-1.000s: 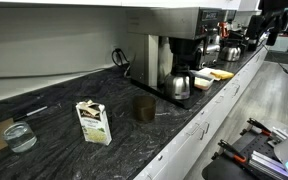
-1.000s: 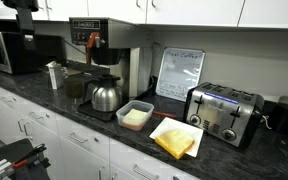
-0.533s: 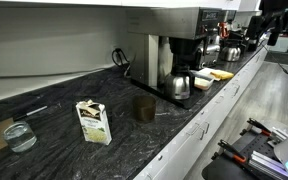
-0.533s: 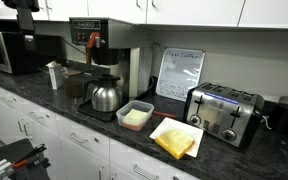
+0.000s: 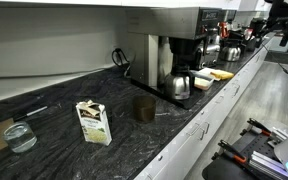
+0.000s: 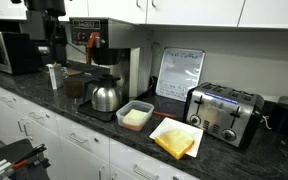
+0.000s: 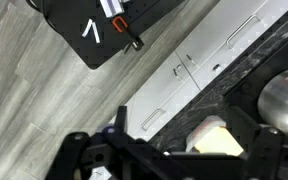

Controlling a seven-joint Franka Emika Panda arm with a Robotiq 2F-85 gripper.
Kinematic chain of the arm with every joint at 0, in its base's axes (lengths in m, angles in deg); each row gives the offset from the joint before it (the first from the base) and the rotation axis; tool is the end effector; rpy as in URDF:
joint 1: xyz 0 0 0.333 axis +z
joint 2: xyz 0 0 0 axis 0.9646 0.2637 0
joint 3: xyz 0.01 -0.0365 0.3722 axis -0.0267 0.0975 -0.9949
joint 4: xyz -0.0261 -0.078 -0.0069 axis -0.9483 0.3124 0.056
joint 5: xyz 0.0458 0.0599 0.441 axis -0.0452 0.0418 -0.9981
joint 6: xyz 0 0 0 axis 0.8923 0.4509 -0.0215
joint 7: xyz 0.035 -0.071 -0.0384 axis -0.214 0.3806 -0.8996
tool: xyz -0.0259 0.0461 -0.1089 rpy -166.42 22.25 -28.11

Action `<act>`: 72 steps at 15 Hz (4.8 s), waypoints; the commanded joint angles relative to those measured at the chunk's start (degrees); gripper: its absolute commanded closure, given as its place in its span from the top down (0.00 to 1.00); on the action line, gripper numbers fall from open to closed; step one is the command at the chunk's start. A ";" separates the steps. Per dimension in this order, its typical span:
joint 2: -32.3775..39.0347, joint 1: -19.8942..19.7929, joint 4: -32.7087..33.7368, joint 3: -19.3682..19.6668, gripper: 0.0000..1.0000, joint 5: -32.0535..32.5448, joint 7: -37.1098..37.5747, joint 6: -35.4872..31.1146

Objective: Take the slice of bread on the plate and put it in the lunch box

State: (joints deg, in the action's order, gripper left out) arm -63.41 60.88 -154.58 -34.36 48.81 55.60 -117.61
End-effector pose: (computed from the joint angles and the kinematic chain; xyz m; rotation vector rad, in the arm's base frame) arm 0.2549 -0.0663 0.5393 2.9169 -0.9500 0.0482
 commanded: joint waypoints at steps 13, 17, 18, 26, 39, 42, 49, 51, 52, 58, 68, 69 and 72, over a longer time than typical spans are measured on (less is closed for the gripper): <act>5.82 -6.08 -0.53 3.41 1.00 0.79 3.83 -5.56; 9.88 -7.11 -1.03 6.55 1.00 -1.46 4.82 -17.41; 11.25 -7.55 -1.12 7.39 1.00 -2.35 5.55 -20.70; 16.32 -9.35 -2.10 8.87 1.00 -7.18 7.04 -29.45; 20.14 -9.06 -2.16 12.80 1.00 -15.57 7.98 -38.33; 25.14 -8.20 -1.88 15.58 1.00 -21.79 7.47 -44.87; 32.32 -7.44 -2.35 16.23 1.00 -29.59 7.27 -49.99; 31.39 -7.53 -2.33 16.16 1.00 -29.60 7.27 -49.91; 30.98 -7.59 -2.36 16.15 1.00 -29.62 7.26 -49.88; 30.79 -7.63 -2.46 16.14 1.00 -29.62 7.25 -49.86; 39.26 5.47 -0.61 29.98 1.00 -64.99 -18.94 -59.36; 40.87 7.07 -0.35 31.17 1.00 -69.16 -22.04 -59.29; 46.50 9.41 1.30 33.44 1.00 -78.73 -29.56 -58.47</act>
State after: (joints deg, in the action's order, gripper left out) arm -22.32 67.84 -156.34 -3.26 -22.41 31.90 -176.04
